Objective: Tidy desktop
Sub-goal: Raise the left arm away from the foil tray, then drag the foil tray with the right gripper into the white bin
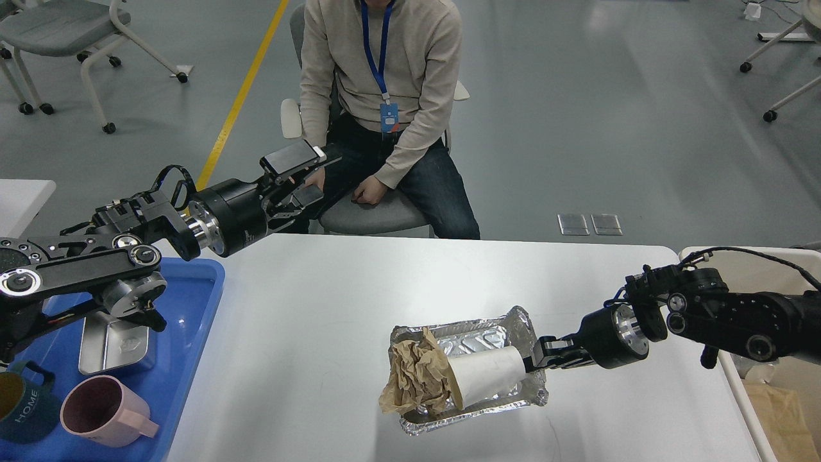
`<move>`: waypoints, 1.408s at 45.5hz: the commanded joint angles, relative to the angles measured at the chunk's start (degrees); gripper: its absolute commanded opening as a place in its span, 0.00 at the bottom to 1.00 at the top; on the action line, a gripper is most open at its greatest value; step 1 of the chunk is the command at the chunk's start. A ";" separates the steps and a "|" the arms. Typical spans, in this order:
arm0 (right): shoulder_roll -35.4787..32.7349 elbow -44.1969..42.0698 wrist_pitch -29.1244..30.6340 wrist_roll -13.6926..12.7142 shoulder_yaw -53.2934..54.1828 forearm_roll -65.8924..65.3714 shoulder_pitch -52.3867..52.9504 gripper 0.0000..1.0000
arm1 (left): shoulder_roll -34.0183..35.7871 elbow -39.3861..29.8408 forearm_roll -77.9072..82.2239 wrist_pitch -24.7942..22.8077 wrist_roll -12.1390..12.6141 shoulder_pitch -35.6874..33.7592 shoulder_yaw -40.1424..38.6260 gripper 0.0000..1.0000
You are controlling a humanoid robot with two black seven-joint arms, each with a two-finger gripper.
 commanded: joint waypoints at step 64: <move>-23.12 -22.59 -2.01 0.31 0.70 30.95 -11.38 0.00 | -3.06 16.26 -9.07 -24.93 1.10 49.09 -61.81 0.96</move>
